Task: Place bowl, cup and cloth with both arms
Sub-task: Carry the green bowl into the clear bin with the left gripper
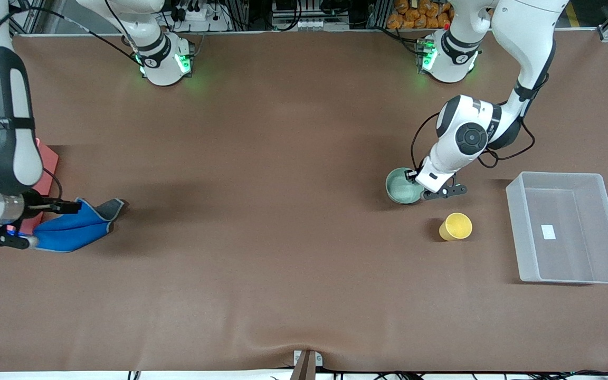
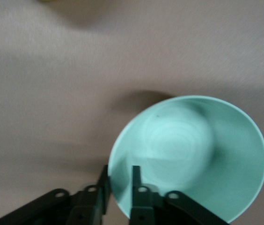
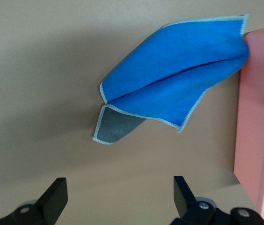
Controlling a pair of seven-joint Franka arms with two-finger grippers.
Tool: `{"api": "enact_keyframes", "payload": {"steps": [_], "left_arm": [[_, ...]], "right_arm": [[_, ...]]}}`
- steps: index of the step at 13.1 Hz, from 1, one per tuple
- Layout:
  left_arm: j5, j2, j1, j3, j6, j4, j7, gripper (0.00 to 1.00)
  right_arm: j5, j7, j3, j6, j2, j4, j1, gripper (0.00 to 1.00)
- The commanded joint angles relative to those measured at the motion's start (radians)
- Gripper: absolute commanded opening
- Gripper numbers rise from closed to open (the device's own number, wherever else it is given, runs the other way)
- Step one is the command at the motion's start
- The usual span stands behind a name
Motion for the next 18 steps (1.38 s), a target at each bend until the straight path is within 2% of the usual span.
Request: {"api": "enact_keyframes", "payload": {"steps": [1, 3, 6, 8, 11, 14, 18], "left_arm": [[0.024, -0.039, 0.004, 0.001, -0.008, 0.024, -0.027, 0.0], [0.024, -0.068, 0.009, 0.008, -0.081, 0.057, -0.024, 0.0], [0.026, -0.132, 0.076, 0.007, -0.259, 0.143, 0.033, 0.0], [0.026, -0.172, 0.136, 0.007, -0.345, 0.174, 0.115, 0.0], [0.026, -0.209, 0.266, 0.007, -0.449, 0.223, 0.296, 0.0], [0.026, -0.194, 0.432, 0.009, -0.494, 0.32, 0.528, 0.0], [0.033, -0.072, 0.622, 0.01, -0.496, 0.482, 0.787, 0.0]], "right_arm": [[-0.021, -0.022, 0.006, 0.0, 0.046, 0.042, -0.004, 1.0], [-0.013, -0.031, 0.007, 0.083, 0.072, 0.044, -0.001, 1.0], [-0.022, -0.19, 0.008, 0.117, 0.137, 0.044, 0.042, 1.0], [-0.018, -0.284, 0.007, 0.222, 0.169, 0.038, 0.034, 1.0], [-0.016, -0.35, 0.008, 0.243, 0.195, 0.015, 0.019, 1.0], [-0.016, -0.408, 0.008, 0.24, 0.195, -0.03, 0.003, 1.0], [-0.016, -0.441, 0.008, 0.247, 0.198, -0.047, -0.003, 1.0]]}}
